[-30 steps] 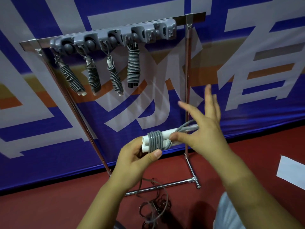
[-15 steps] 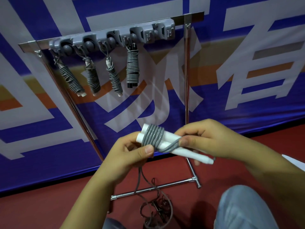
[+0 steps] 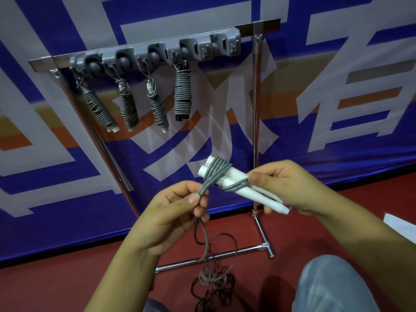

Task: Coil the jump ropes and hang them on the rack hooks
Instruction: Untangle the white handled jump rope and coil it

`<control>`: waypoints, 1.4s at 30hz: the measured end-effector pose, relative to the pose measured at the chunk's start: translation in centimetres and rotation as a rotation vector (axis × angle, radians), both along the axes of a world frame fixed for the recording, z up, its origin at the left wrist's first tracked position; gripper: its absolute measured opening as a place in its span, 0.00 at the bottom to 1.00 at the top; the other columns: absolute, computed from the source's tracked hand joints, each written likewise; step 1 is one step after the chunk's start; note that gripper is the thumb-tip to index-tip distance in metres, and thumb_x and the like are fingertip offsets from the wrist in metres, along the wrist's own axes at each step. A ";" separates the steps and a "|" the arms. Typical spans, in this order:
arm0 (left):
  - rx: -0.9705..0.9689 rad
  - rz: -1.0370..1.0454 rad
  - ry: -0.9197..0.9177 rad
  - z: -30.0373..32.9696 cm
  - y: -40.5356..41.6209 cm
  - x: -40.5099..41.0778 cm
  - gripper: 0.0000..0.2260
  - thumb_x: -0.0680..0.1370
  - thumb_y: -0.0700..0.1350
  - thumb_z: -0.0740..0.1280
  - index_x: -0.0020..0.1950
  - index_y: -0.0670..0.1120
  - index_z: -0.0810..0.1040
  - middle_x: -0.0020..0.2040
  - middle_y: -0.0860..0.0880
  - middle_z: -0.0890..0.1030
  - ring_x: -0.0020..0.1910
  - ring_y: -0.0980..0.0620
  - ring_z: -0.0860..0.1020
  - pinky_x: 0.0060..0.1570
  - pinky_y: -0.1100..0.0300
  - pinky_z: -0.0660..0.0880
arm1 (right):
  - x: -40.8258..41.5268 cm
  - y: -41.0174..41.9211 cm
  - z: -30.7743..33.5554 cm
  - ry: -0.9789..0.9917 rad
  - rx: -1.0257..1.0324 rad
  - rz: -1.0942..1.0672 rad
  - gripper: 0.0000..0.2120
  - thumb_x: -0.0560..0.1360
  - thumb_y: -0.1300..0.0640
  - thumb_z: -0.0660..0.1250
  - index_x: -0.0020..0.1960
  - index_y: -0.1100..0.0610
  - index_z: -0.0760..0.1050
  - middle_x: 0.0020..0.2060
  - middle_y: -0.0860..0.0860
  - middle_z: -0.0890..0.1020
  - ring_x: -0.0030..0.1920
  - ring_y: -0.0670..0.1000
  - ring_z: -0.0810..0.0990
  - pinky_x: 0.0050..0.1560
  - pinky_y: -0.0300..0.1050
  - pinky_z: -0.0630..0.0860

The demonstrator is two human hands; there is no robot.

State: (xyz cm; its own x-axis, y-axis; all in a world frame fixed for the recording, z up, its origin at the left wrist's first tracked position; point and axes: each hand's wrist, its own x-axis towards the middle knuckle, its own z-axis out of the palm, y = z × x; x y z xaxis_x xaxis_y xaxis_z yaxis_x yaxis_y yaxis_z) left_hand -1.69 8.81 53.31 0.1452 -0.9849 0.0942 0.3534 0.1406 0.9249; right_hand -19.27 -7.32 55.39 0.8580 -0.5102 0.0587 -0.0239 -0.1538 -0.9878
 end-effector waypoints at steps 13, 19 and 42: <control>0.084 0.199 -0.442 0.0 -0.6 0.0 0.06 0.68 0.39 0.77 0.41 0.48 0.84 0.38 0.47 0.81 0.40 0.47 0.82 0.51 0.50 0.80 | 0.0 0.4 -0.2 -0.145 0.241 0.198 0.19 0.61 0.41 0.73 0.51 0.42 0.83 0.38 0.54 0.85 0.28 0.49 0.80 0.23 0.37 0.74; 0.016 0.328 -0.795 0.8 -0.8 0.2 0.05 0.72 0.46 0.71 0.44 0.55 0.85 0.44 0.51 0.81 0.47 0.54 0.80 0.51 0.64 0.76 | 0.4 -0.2 -0.9 -0.204 0.432 0.279 0.27 0.59 0.40 0.78 0.56 0.48 0.82 0.28 0.52 0.79 0.24 0.46 0.74 0.27 0.38 0.75; -0.290 0.387 -1.687 1.8 -2.9 1.3 0.08 0.70 0.51 0.67 0.39 0.48 0.82 0.38 0.56 0.81 0.36 0.61 0.75 0.47 0.61 0.63 | 0.2 -0.5 1.6 0.397 0.059 0.595 0.15 0.70 0.53 0.67 0.56 0.52 0.78 0.31 0.51 0.79 0.22 0.44 0.76 0.23 0.34 0.73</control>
State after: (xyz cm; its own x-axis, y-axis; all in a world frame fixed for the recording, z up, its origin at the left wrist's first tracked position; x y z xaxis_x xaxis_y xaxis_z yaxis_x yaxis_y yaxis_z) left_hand -0.40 5.87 55.06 -0.0867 -0.8460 0.5261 -0.9712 0.1894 0.1445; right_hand -19.02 -7.86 56.98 0.9425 0.0580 -0.3290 -0.3120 -0.1995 -0.9289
